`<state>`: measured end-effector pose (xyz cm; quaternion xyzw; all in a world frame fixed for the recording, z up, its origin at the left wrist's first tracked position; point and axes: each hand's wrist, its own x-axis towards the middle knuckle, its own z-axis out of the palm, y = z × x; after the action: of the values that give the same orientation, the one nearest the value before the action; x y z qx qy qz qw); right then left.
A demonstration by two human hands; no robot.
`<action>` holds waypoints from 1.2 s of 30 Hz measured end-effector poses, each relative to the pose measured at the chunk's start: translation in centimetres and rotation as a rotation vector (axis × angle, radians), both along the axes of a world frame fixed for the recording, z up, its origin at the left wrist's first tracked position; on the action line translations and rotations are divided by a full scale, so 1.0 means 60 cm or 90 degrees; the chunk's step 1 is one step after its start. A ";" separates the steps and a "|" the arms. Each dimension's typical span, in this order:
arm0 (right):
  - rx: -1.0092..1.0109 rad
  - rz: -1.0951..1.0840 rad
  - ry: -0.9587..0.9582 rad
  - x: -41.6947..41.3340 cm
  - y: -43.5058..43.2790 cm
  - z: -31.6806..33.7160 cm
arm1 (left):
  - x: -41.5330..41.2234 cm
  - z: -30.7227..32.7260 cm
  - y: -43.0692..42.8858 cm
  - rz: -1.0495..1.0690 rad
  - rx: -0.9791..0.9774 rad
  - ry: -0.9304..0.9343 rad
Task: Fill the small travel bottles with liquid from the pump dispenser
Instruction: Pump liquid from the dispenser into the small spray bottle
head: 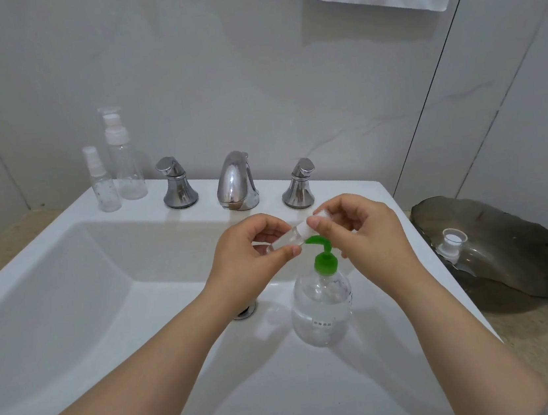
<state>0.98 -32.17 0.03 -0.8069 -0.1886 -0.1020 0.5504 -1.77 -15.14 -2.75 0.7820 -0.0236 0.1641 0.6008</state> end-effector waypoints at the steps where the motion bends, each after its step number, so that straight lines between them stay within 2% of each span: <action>1: 0.005 -0.015 0.007 0.001 -0.001 0.000 | 0.000 0.000 0.000 0.000 0.001 0.000; 7: 0.019 0.055 0.024 -0.004 -0.001 0.007 | 0.001 0.001 0.001 0.004 -0.003 0.001; 12: 0.007 0.006 0.034 0.002 -0.003 0.003 | 0.000 -0.002 0.000 -0.002 0.000 0.002; 17: 0.025 0.084 0.056 -0.001 -0.001 0.003 | 0.000 -0.001 0.000 -0.011 -0.007 -0.005; 25: 0.046 0.051 0.064 0.007 0.001 -0.002 | 0.000 0.005 0.002 -0.035 -0.052 0.005; 36: 0.103 0.023 0.061 0.000 0.003 0.001 | -0.007 -0.002 -0.007 -0.023 -0.050 -0.018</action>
<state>1.00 -31.99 0.08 -0.7604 -0.1678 -0.0681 0.6237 -2.16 -15.56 -2.88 0.7548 -0.0398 0.1652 0.6335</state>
